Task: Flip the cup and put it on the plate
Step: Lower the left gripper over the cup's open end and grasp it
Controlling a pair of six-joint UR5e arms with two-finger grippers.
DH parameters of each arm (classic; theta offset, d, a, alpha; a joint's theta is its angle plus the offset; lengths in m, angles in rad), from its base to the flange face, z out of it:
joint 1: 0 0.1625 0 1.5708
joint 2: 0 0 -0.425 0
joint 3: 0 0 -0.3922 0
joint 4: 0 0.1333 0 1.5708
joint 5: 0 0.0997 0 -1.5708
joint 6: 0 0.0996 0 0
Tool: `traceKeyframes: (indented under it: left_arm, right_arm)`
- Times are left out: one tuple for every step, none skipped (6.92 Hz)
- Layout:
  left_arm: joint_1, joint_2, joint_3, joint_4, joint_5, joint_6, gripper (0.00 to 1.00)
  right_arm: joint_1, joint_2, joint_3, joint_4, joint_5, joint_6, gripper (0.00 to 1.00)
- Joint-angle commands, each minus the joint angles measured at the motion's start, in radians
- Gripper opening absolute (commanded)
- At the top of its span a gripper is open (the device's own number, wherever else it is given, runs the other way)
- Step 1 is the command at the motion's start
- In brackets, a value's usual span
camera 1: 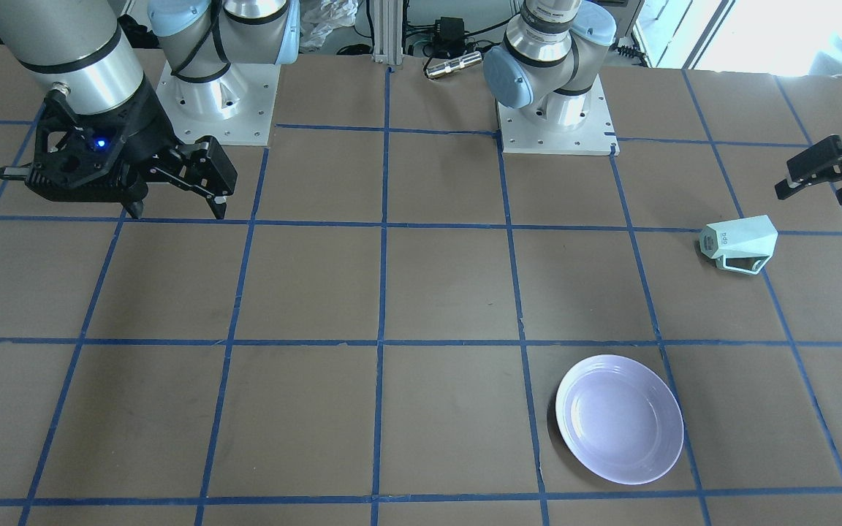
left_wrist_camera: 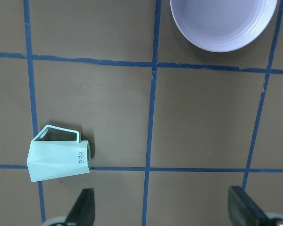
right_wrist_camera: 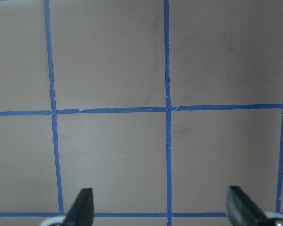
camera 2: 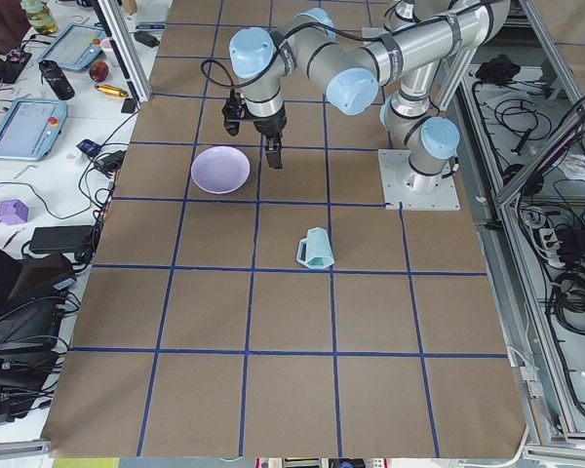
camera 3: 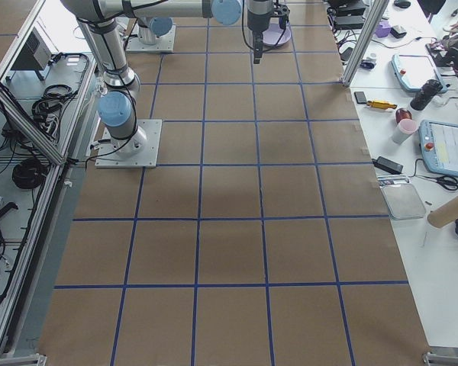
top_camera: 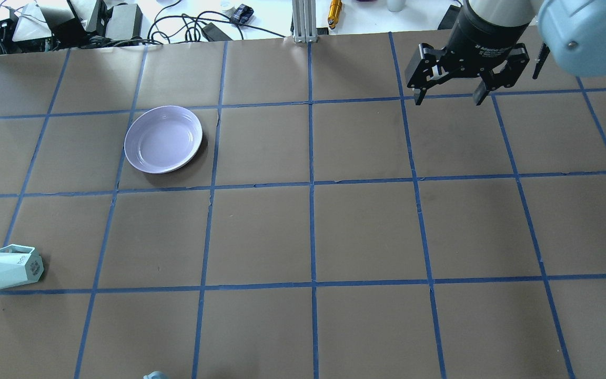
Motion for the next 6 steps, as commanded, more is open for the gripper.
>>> traceKeyframes:
  left_arm:
    - [0.179,-0.042,-0.007,0.018,-0.024,0.243,1.00]
    - [0.250,-0.074,-0.010,0.024,-0.073,0.302,1.00]
    - [0.300,-0.114,-0.010,0.029,-0.105,0.365,1.00]
    - [0.361,-0.161,-0.010,0.021,-0.197,0.376,1.00]
    - [0.434,-0.216,-0.010,-0.037,-0.276,0.383,1.00]
    - [0.468,-0.264,-0.012,-0.095,-0.318,0.389,1.00]
  right_arm:
    - [0.000,0.000,0.000,-0.001,0.000,-0.001,1.00]
    - [0.000,0.000,0.000,-0.001,0.000,0.000,1.00]
    - [0.000,-0.002,0.000,0.001,0.000,0.001,1.00]
    - [0.000,0.000,0.000,-0.001,0.000,0.001,1.00]
    - [0.000,0.000,0.000,-0.001,0.000,0.001,1.00]
    - [0.000,-0.002,0.000,0.001,0.000,0.001,1.00]
